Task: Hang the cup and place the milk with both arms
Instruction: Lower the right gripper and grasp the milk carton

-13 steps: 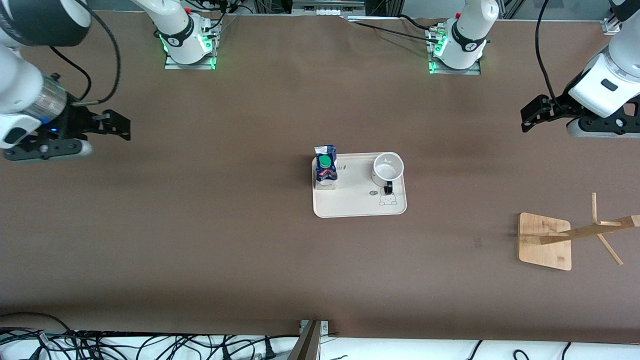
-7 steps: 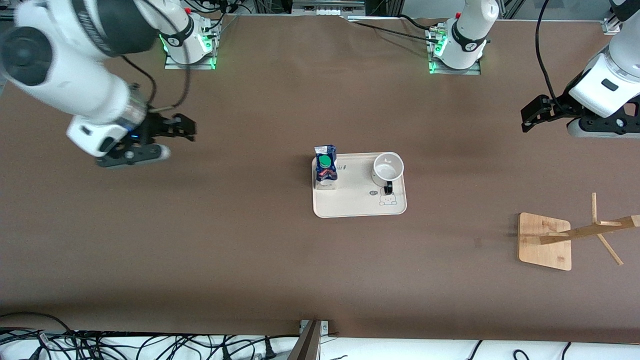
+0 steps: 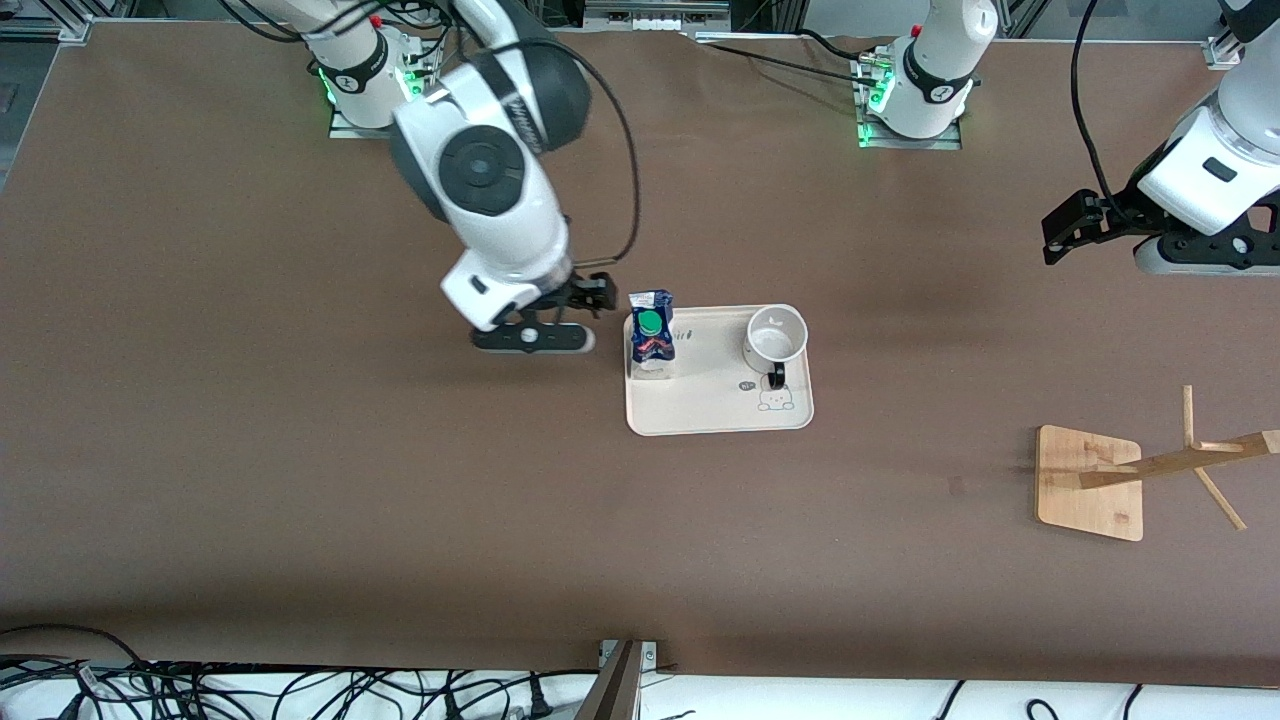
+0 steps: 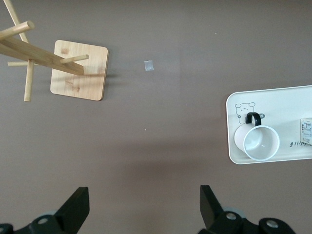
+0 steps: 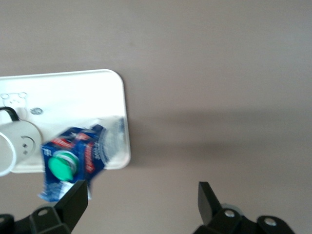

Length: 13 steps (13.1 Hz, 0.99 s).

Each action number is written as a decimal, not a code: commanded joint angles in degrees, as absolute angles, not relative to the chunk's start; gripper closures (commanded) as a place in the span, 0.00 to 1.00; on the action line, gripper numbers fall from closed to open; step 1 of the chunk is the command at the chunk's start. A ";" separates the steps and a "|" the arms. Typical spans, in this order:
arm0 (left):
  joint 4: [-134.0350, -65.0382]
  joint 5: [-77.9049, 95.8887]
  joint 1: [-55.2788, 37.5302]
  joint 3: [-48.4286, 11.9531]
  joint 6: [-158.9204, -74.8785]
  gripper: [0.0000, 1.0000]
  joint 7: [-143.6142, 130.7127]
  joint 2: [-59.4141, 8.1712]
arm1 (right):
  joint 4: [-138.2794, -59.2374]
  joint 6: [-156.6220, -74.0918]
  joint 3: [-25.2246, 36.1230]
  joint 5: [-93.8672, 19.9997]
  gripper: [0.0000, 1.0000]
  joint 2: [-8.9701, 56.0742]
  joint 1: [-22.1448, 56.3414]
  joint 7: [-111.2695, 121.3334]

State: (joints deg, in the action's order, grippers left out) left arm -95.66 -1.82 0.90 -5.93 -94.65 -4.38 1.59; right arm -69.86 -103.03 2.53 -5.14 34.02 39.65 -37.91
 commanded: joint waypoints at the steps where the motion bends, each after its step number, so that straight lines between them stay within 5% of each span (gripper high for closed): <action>1: -93.78 -2.37 0.79 -6.06 -93.43 0.00 -5.19 0.70 | -63.46 -106.41 3.16 -5.71 0.00 39.98 42.79 -42.17; 13: -93.78 -2.55 1.05 -6.06 -93.43 0.00 -5.19 0.70 | -65.91 -110.48 3.34 -4.84 0.03 43.24 47.63 -47.55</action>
